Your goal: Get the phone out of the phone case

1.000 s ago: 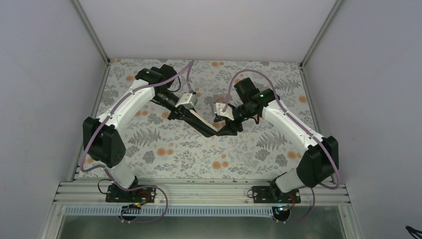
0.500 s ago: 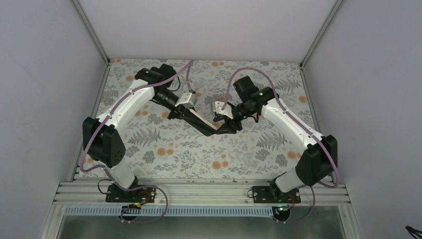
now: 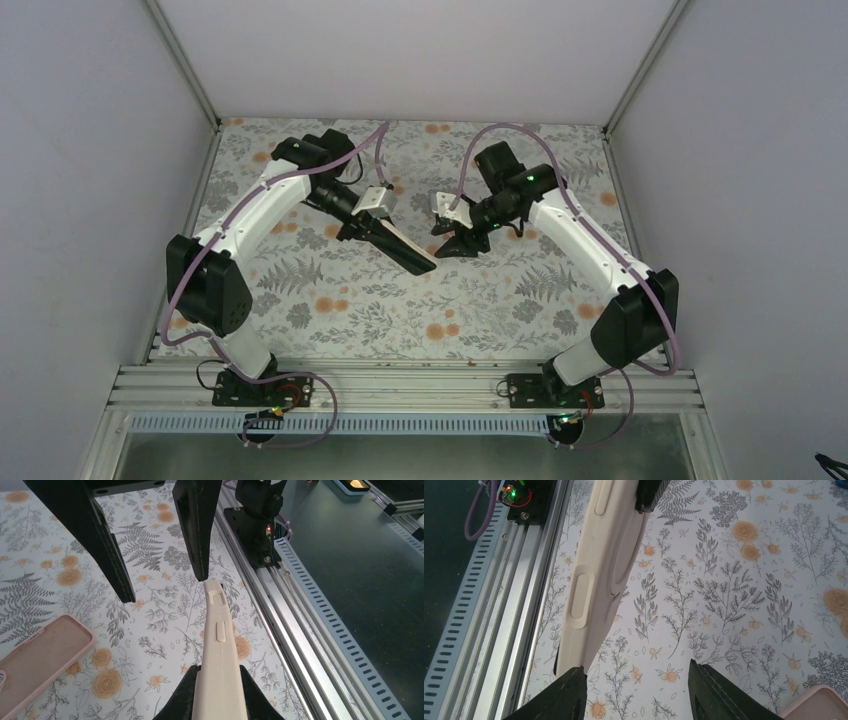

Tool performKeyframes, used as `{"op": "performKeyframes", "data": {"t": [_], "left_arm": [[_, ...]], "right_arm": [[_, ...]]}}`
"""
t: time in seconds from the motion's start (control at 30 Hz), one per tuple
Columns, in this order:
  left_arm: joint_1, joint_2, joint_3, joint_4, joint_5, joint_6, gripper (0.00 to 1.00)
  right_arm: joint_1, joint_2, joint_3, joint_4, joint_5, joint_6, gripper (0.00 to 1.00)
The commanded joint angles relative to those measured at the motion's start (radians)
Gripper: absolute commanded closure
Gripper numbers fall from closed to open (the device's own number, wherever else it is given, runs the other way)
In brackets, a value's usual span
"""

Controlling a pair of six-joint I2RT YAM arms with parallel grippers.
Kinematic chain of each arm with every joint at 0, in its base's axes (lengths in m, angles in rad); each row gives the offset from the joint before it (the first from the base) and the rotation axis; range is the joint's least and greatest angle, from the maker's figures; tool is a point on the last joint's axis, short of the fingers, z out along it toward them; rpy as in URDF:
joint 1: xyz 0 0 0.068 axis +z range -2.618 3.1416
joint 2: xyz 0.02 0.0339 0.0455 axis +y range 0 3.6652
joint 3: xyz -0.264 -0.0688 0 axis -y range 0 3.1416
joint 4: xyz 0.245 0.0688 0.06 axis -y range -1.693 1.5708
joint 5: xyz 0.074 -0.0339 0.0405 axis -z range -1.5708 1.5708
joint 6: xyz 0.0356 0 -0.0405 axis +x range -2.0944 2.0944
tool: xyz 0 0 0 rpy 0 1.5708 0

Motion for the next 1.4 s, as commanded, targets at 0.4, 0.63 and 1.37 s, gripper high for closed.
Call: {"op": "performKeyframes", "data": {"t": [0.4, 0.63, 1.37], "left_arm": [[0.003, 0.004, 0.051, -0.008, 0.041, -0.003, 0.98], [0.003, 0.003, 0.050, -0.008, 0.042, -0.006, 0.98], [-0.014, -0.034, 0.018, -0.008, 0.080, 0.001, 0.98]], "right_arm": [[0.011, -0.025, -0.064, -0.038, -0.041, -0.018, 0.46], [0.019, -0.037, -0.087, 0.013, -0.062, 0.010, 0.52], [0.015, -0.023, -0.060, 0.171, 0.037, 0.132, 0.65]]}}
